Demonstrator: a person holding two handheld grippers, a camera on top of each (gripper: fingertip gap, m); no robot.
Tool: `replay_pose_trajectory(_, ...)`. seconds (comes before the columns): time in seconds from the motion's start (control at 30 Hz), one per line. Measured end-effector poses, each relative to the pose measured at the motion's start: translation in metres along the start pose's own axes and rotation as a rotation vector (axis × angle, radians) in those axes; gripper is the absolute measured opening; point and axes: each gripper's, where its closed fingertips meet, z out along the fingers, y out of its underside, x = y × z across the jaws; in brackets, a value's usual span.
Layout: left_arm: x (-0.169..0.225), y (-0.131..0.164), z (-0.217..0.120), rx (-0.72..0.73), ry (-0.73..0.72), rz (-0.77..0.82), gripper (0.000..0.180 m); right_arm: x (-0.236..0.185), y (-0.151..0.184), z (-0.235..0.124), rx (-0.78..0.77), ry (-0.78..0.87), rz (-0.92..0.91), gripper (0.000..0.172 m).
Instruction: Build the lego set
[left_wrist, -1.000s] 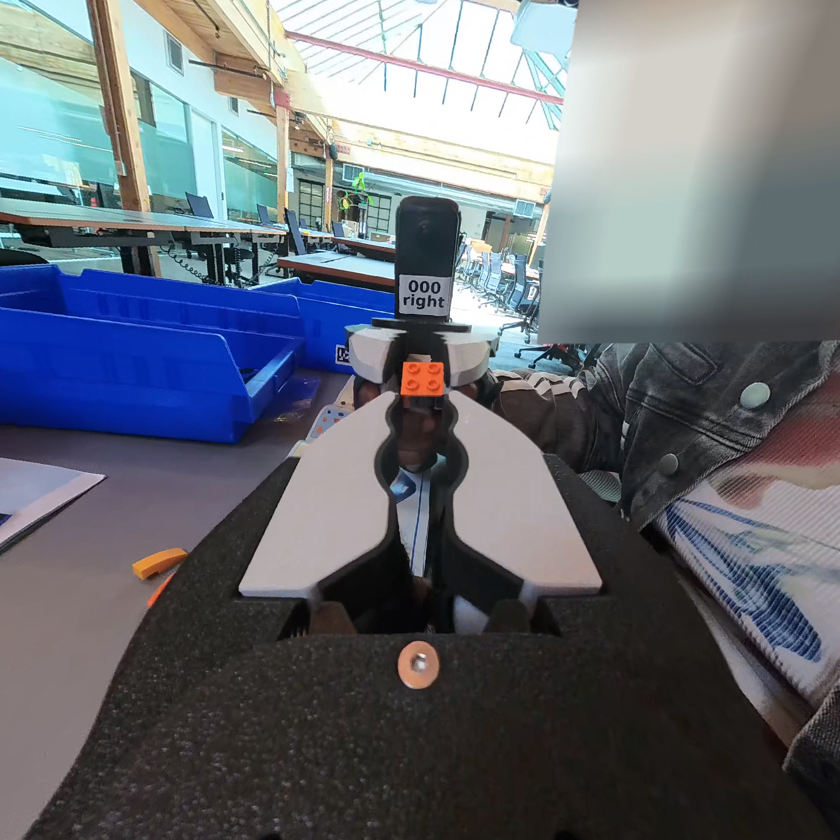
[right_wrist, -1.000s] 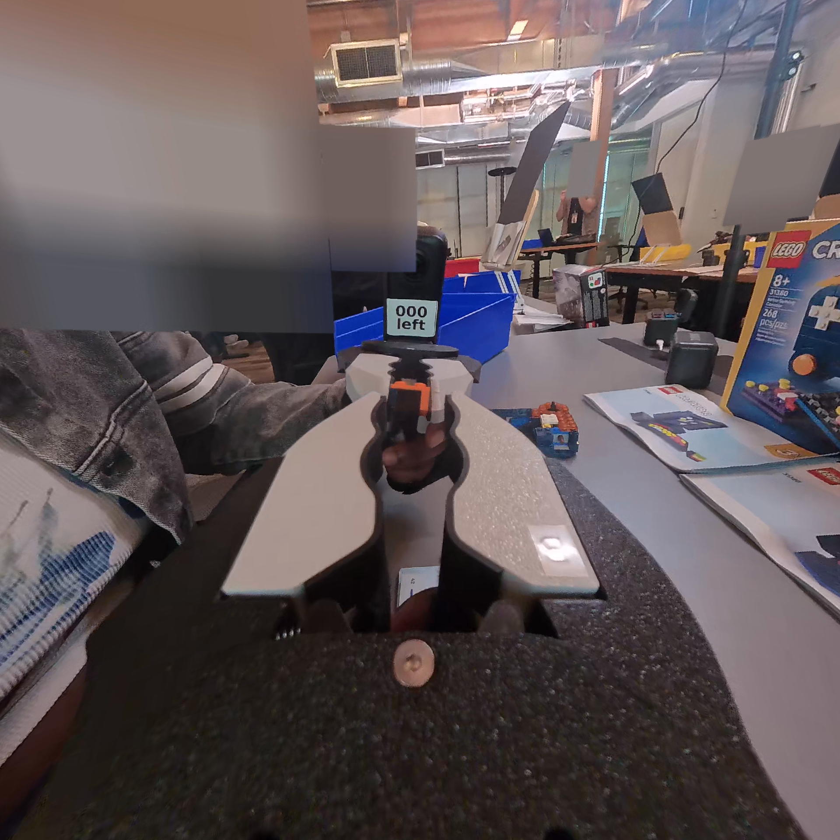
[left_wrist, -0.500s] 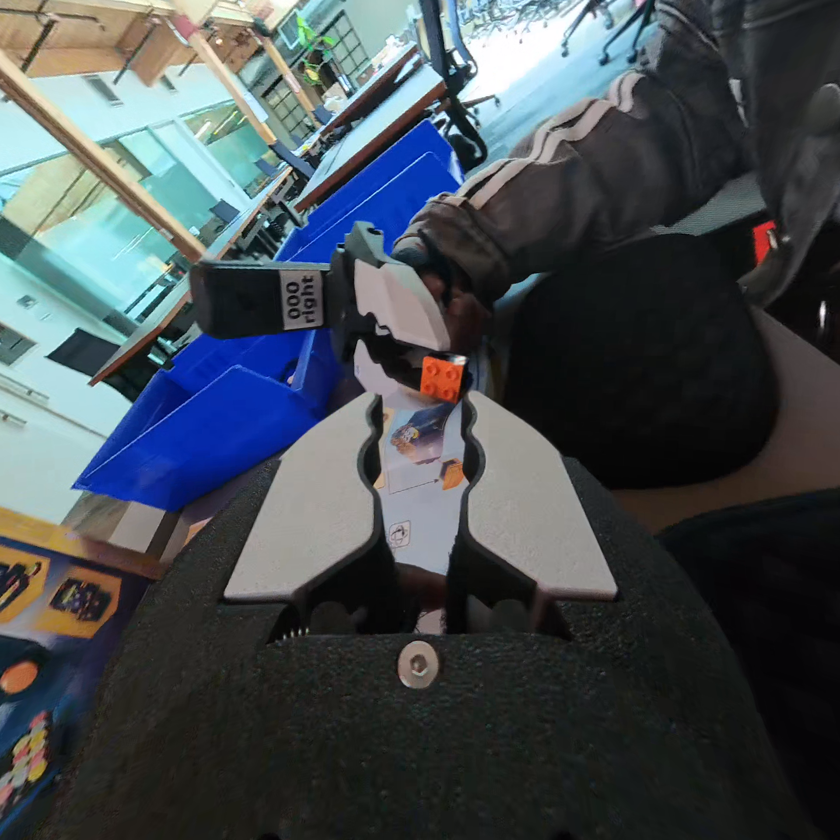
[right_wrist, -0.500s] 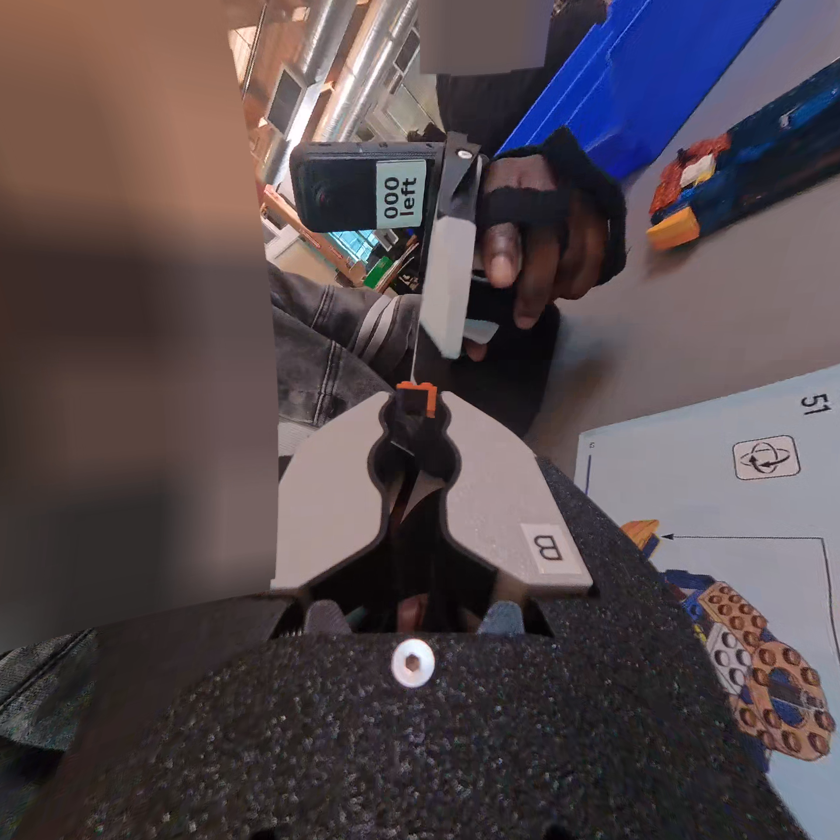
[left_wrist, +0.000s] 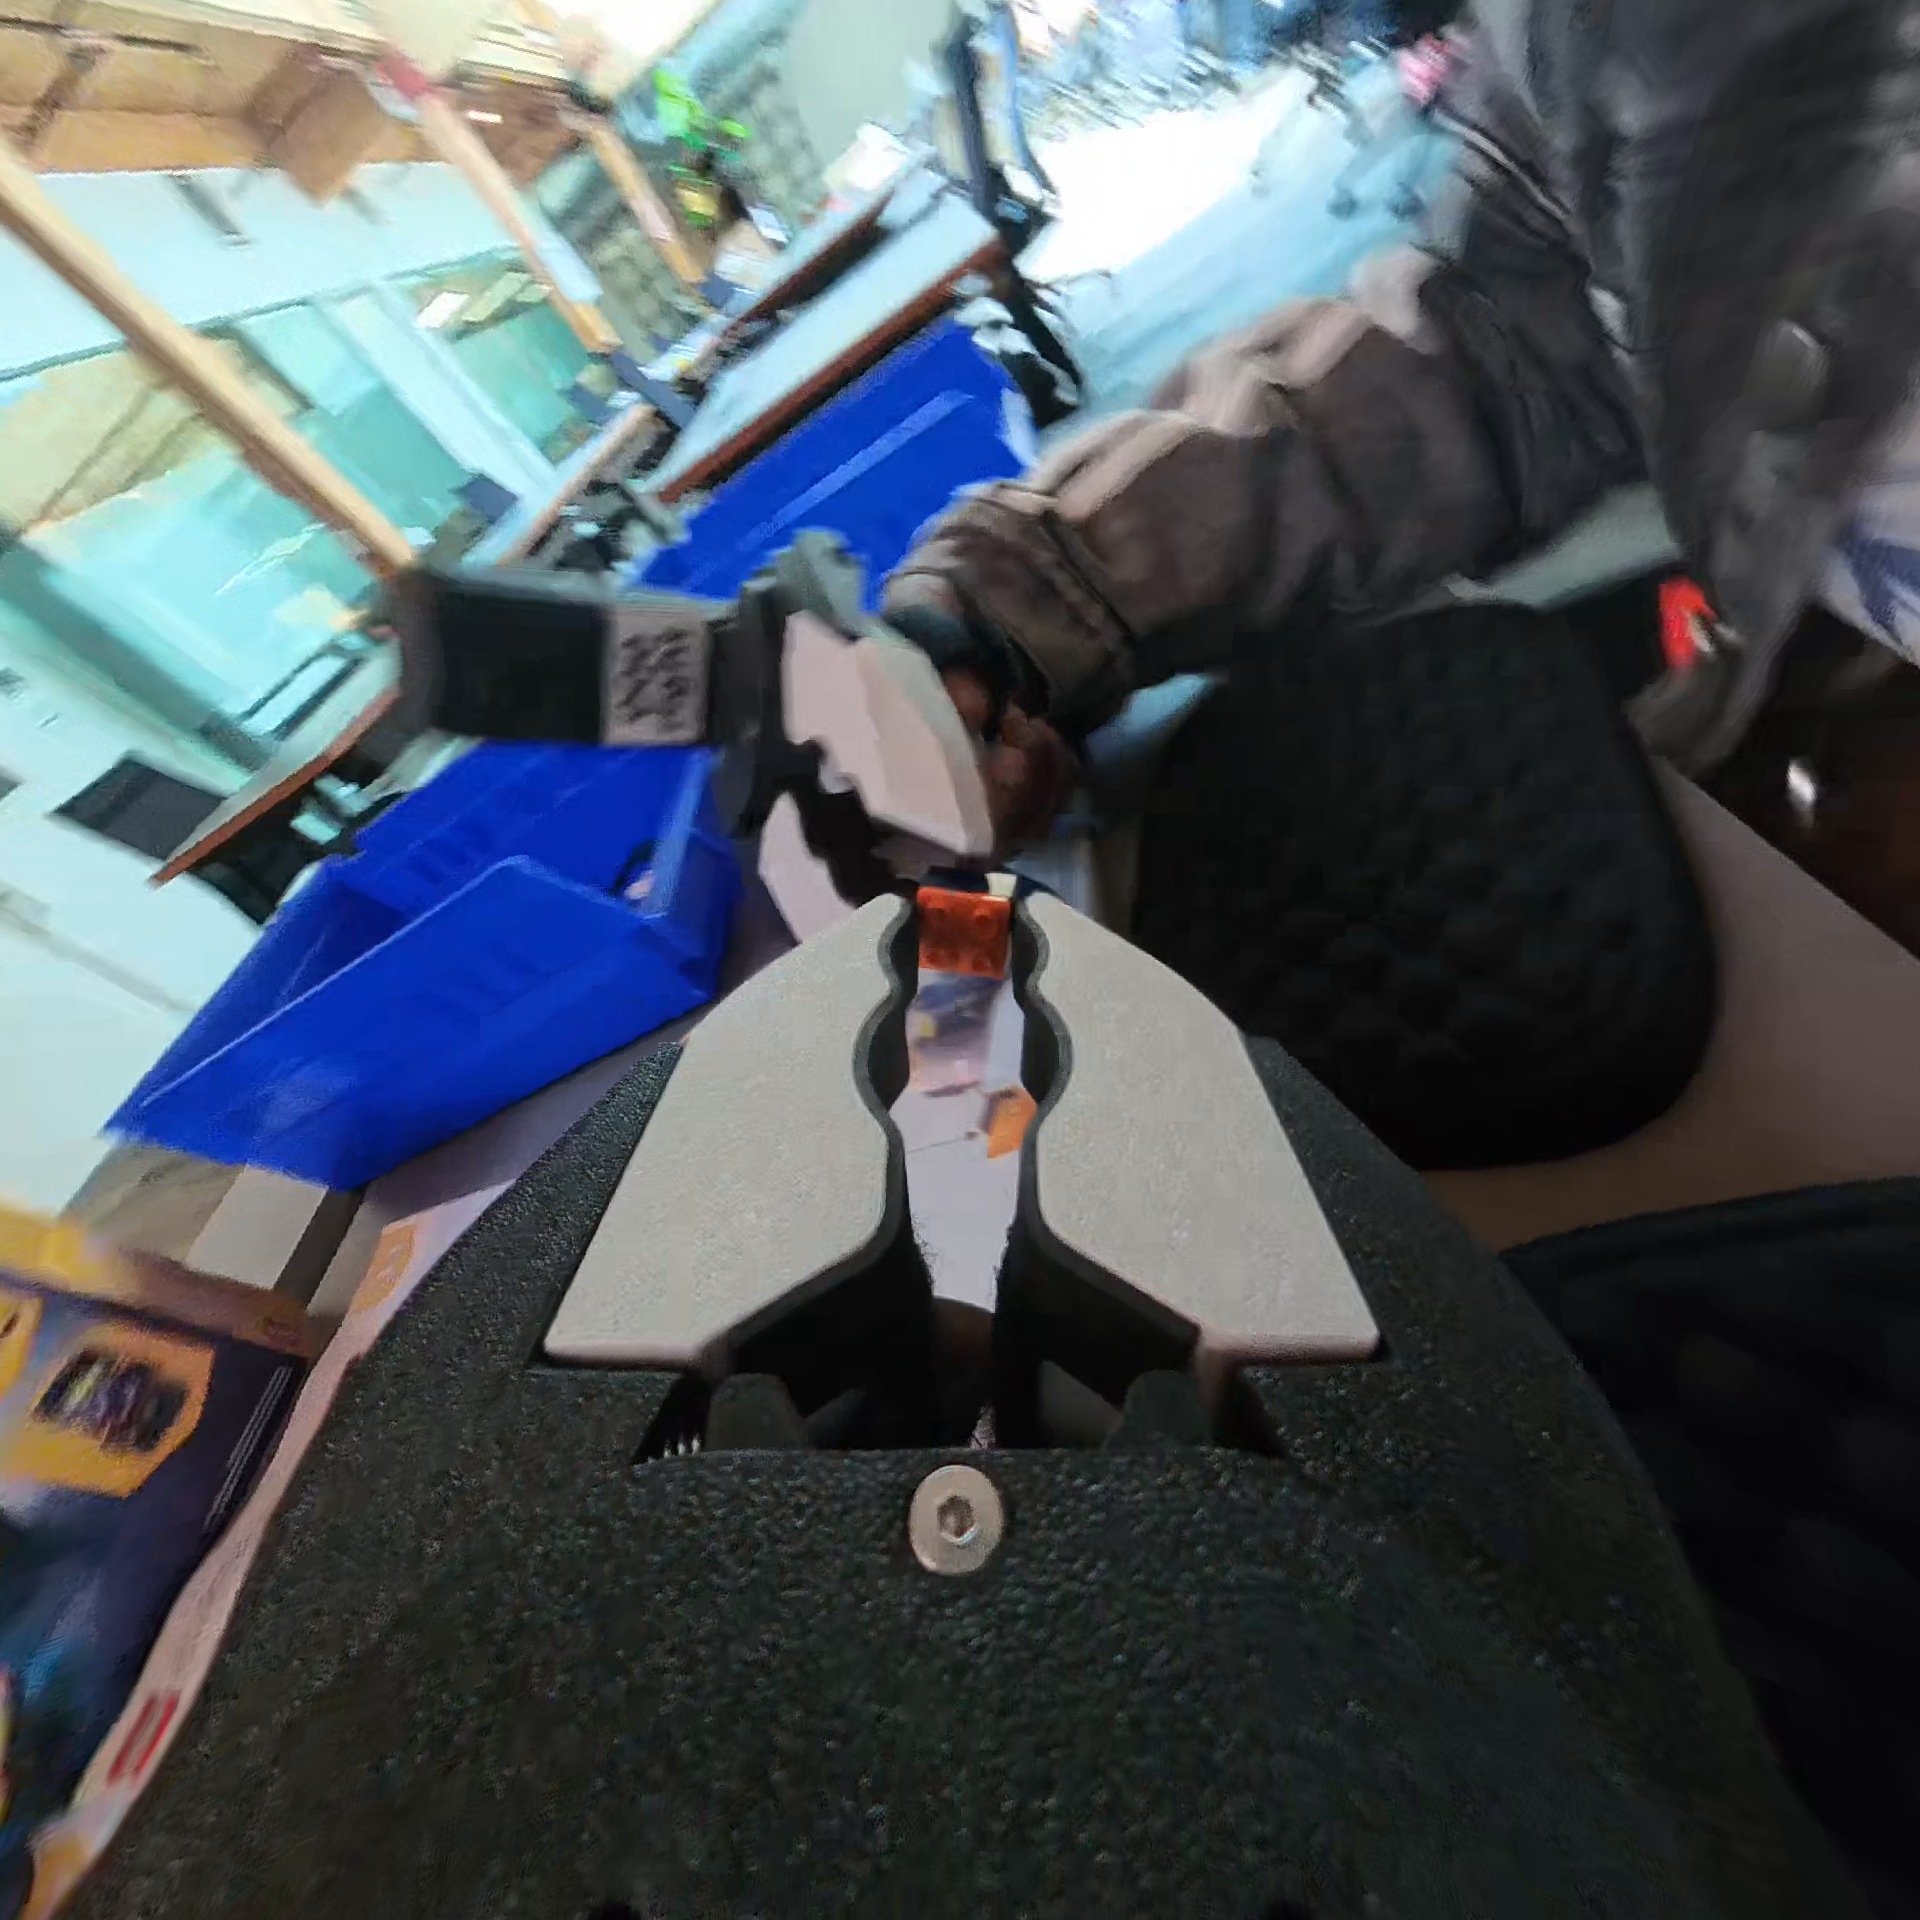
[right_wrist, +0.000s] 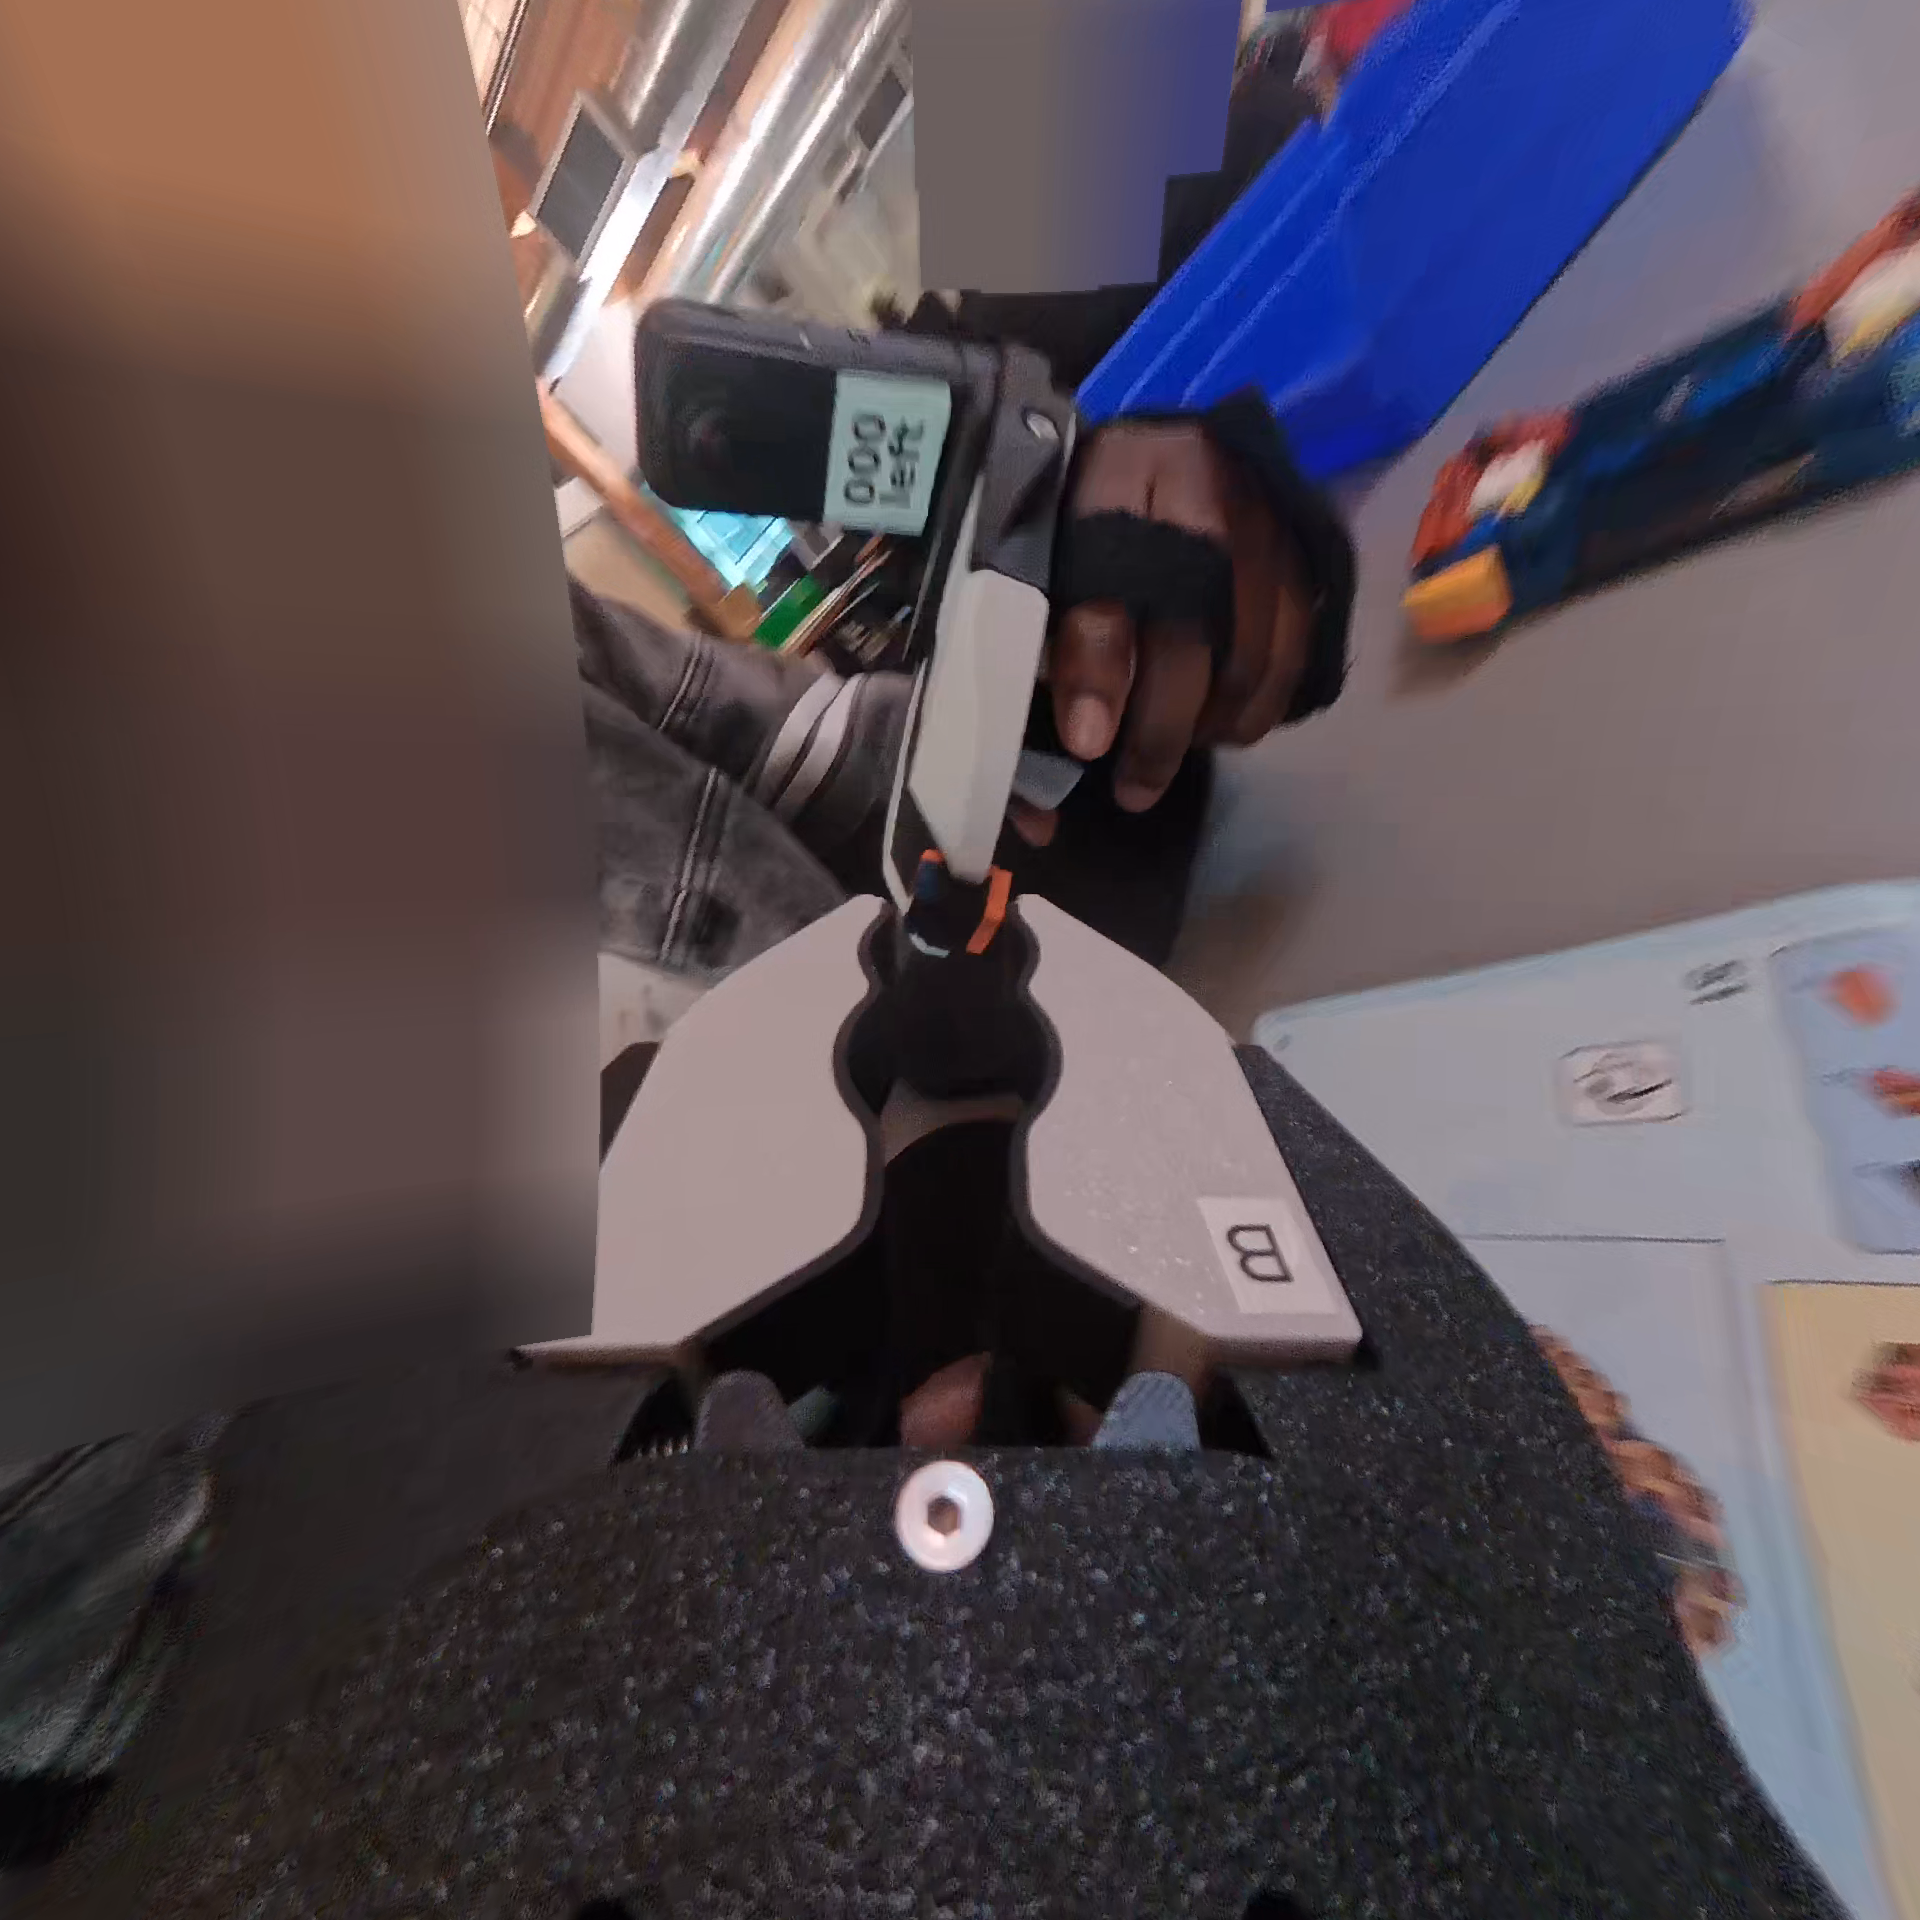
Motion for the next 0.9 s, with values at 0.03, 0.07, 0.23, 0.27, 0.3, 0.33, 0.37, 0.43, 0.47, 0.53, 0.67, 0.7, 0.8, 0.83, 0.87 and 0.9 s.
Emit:
replay_pose_trajectory(0.03,-0.015,-0.001,-0.004,0.019,-0.075,-0.056,0.016,0.002,-0.013,-0.008,0.063,0.064,-0.086,0.025)
replay_pose_trajectory(0.07,-0.031,0.000,-0.009,0.038,-0.151,-0.124,0.016,0.004,-0.027,-0.019,0.127,0.157,-0.193,0.029)
replay_pose_trajectory(0.23,-0.076,0.003,-0.035,0.222,-0.332,-0.478,0.016,0.005,-0.061,-0.093,0.223,0.658,-0.611,0.015)
replay_pose_trajectory(0.27,-0.082,0.005,-0.039,0.241,-0.357,-0.520,0.016,0.010,-0.057,-0.104,0.190,0.730,-0.618,0.004)
replay_pose_trajectory(0.3,-0.086,0.007,-0.042,0.254,-0.377,-0.550,0.016,0.019,-0.051,-0.112,0.149,0.786,-0.601,0.000)
replay_pose_trajectory(0.33,-0.090,0.008,-0.046,0.268,-0.394,-0.571,0.016,0.029,-0.044,-0.115,0.103,0.823,-0.573,0.000)
replay_pose_trajectory(0.37,-0.092,0.008,-0.049,0.285,-0.402,-0.587,0.016,0.040,-0.037,-0.112,0.052,0.836,-0.546,0.000)
replay_pose_trajectory(0.43,-0.094,0.008,-0.051,0.308,-0.403,-0.620,0.016,0.057,-0.018,-0.096,-0.070,0.811,-0.496,0.000)
replay_pose_trajectory(0.47,-0.094,0.008,-0.052,0.316,-0.397,-0.633,0.016,0.063,-0.006,-0.089,-0.144,0.798,-0.466,0.000)
replay_pose_trajectory(0.53,-0.093,0.008,-0.050,0.321,-0.378,-0.652,0.016,0.068,0.018,-0.086,-0.308,0.768,-0.418,0.000)
replay_pose_trajectory(0.67,-0.088,0.014,-0.044,0.274,-0.357,-0.633,0.016,0.036,0.039,-0.102,-0.402,0.654,-0.376,0.000)
replay_pose_trajectory(0.7,-0.086,0.015,-0.043,0.259,-0.352,-0.619,0.016,0.027,0.048,-0.111,-0.427,0.647,-0.314,0.000)
replay_pose_trajectory(0.8,-0.083,0.016,-0.040,0.234,-0.342,-0.583,0.016,0.005,0.064,-0.142,-0.410,0.744,-0.268,0.000)
replay_pose_trajectory(0.83,-0.082,0.016,-0.039,0.227,-0.338,-0.575,0.016,-0.003,0.061,-0.149,-0.348,0.781,-0.301,0.000)
replay_pose_trajectory(0.87,-0.081,0.016,-0.038,0.222,-0.335,-0.572,0.016,-0.010,0.059,-0.155,-0.287,0.815,-0.333,0.000)
replay_pose_trajectory(0.9,-0.080,0.016,-0.037,0.220,-0.330,-0.571,0.016,-0.014,0.059,-0.161,-0.246,0.858,-0.350,0.000)
